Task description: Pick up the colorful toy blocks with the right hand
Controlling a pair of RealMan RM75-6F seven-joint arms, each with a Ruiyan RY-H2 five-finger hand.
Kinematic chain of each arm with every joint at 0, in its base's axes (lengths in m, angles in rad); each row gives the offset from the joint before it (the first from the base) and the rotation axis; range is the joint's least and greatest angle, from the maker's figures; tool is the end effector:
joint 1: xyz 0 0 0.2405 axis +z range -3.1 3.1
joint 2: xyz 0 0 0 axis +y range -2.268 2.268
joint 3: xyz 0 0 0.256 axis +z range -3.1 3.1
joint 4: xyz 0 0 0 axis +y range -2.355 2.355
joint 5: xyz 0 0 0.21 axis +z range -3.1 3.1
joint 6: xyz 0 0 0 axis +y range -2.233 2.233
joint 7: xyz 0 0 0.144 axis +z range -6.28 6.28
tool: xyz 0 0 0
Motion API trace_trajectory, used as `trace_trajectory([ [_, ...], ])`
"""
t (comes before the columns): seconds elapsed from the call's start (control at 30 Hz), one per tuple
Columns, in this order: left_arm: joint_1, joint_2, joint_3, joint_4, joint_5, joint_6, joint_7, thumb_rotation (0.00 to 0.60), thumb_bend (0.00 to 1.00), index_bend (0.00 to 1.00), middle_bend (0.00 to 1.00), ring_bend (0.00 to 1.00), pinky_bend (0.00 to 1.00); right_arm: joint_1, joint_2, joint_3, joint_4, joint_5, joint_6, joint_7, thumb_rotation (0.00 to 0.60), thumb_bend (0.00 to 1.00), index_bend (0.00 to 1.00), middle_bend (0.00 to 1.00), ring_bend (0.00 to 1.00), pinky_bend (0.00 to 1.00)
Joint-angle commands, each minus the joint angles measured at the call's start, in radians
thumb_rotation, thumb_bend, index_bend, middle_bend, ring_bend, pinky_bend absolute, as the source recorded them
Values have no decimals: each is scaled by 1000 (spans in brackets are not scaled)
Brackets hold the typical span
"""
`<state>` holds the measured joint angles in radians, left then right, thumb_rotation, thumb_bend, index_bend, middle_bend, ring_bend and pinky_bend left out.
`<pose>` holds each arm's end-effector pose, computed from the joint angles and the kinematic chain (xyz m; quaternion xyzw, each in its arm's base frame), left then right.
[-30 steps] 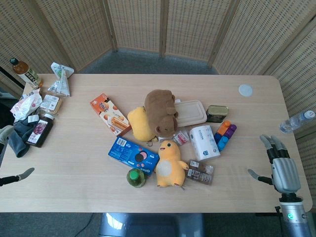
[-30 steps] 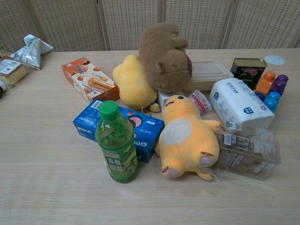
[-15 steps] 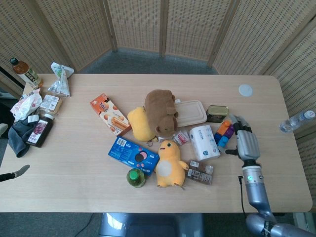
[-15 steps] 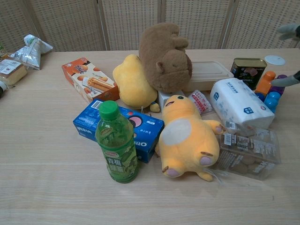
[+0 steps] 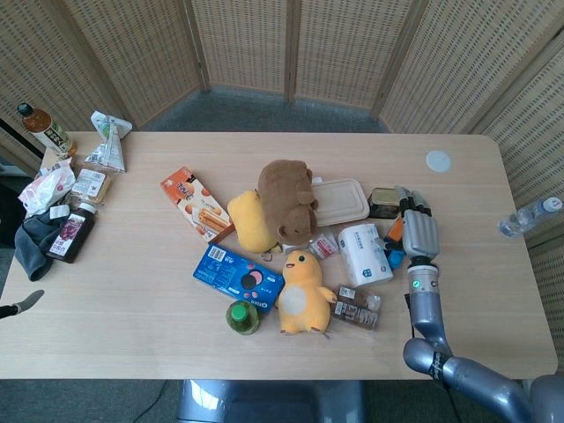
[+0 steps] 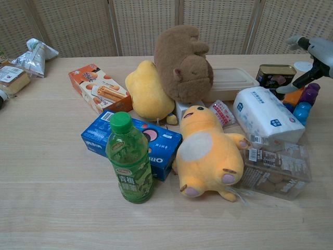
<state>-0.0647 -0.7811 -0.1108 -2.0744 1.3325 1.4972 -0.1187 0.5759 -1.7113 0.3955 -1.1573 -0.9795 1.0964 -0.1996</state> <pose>-0.2521 0.1785 0.2320 -0.4904 -0.4728 -0.4494 0.5780 -0.2391 -0.3751 0.0160 0.5175 -0.4859 0.4159 0.5685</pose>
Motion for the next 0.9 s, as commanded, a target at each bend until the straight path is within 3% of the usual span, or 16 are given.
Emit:
trace_trajectory([
  [0.03, -3, -5, -1, 2, -5, -6, 8, 600, 0, 0, 0, 0, 0, 20, -18, 12, 60, 15, -28, 25, 600, 0, 0, 0, 0, 0],
  [0.33, -11, -17, -4, 5, -14, -17, 20, 600, 0, 0, 0, 0, 0, 11, -53, -23, 154, 13, -47, 45, 600, 0, 0, 0, 0, 0],
  [0.6, -13, -16, -3, 5, -13, -26, 17, 600, 0, 0, 0, 0, 0, 7, -45, -26, 212, 79, -134, 16, 600, 0, 0, 0, 0, 0],
  [0.9, -11, -15, -2, 1, -13, -25, 21, 600, 0, 0, 0, 0, 0, -1, -72, -34, 293, 68, -137, 56, 600, 0, 0, 0, 0, 2],
])
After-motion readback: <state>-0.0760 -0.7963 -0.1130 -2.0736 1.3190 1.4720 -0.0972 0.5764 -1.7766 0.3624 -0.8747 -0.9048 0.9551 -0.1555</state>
